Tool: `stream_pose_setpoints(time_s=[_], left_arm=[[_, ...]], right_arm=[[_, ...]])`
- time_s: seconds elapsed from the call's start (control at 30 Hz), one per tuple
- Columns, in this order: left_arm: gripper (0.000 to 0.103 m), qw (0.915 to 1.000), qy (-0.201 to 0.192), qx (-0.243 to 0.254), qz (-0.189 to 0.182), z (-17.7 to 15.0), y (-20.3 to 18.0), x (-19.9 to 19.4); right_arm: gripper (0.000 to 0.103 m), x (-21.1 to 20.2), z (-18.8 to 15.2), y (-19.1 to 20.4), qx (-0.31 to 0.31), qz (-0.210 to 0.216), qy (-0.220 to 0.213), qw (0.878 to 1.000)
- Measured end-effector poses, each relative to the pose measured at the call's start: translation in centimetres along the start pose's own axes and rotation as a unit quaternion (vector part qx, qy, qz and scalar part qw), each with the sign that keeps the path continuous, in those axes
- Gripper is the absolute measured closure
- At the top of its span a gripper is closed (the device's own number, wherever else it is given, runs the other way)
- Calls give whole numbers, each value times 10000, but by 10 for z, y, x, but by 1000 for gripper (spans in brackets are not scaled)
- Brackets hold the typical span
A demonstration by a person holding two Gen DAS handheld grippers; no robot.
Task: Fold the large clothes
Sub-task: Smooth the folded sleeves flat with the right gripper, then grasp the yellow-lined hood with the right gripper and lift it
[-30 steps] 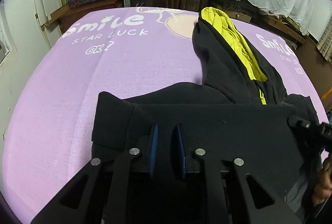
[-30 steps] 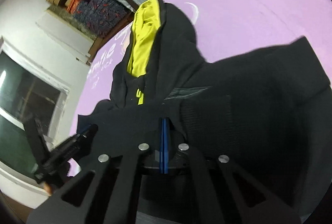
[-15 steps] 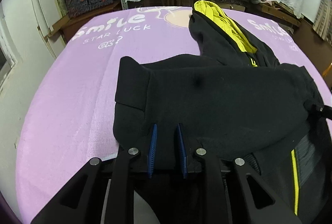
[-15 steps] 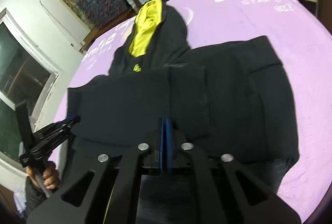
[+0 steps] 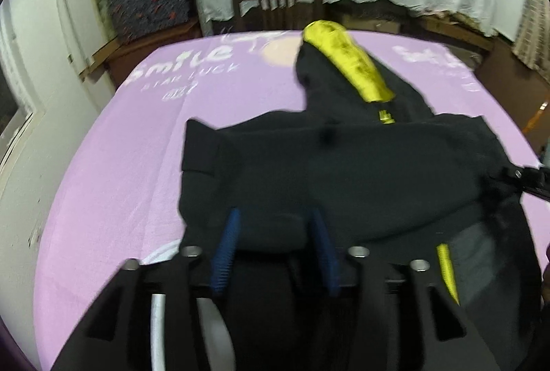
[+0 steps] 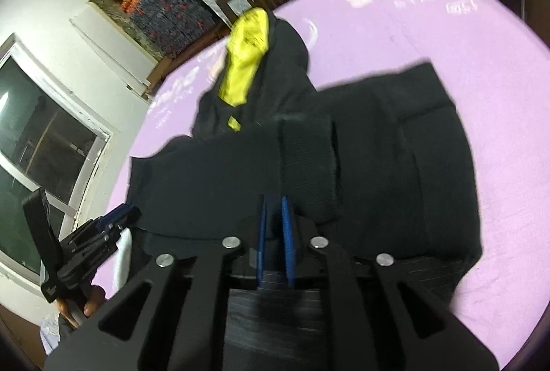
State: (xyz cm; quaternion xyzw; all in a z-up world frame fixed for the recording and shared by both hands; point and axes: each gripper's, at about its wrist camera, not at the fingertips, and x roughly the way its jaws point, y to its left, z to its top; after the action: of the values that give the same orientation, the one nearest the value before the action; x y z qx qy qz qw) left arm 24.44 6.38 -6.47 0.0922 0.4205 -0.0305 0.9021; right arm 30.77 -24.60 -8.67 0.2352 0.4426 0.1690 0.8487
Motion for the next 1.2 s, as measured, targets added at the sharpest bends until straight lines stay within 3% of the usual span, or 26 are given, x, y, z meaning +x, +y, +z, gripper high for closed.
stream_pose_setpoints(time_s=[0.07, 0.17, 0.33, 0.4, 0.47, 0.53, 0.63, 0.77, 0.93, 1.2], left_arm=[[45, 10000, -26, 51, 77, 1, -5, 3], [43, 9996, 249, -64, 84, 3, -2, 26], [42, 9991, 316, -242, -119, 1, 6, 35], [41, 9991, 340, -236, -118, 0, 6, 35], [35, 9983, 455, -331, -178, 4, 9, 32], [23, 9973, 460, -446, -348, 7, 12, 22], [21, 9976, 308, -396, -481, 9, 11, 12], [21, 9986, 349, -212, -331, 2, 5, 29], [18, 9985, 290, -279, -362, -2, 6, 36], [11, 9982, 325, -326, -388, -3, 5, 40]], right_arm=[[92, -4, 3, 10, -102, -5, -22, 9999], [91, 0, 7, 18, -186, -119, -19, 9998], [95, 28, 2, -2, 50, -426, 258, 9987], [95, 28, 3, -7, 73, -296, 233, 9993], [95, 29, 7, -9, 183, -265, 368, 9988], [91, 29, 14, -6, 145, -321, 479, 9982], [66, 19, 40, 13, -176, -457, 292, 9984], [54, 20, 84, 42, -485, -383, 29, 9981], [50, 66, 147, 63, -789, -730, -58, 9942], [50, 161, 220, 55, -694, -1165, -128, 9907]])
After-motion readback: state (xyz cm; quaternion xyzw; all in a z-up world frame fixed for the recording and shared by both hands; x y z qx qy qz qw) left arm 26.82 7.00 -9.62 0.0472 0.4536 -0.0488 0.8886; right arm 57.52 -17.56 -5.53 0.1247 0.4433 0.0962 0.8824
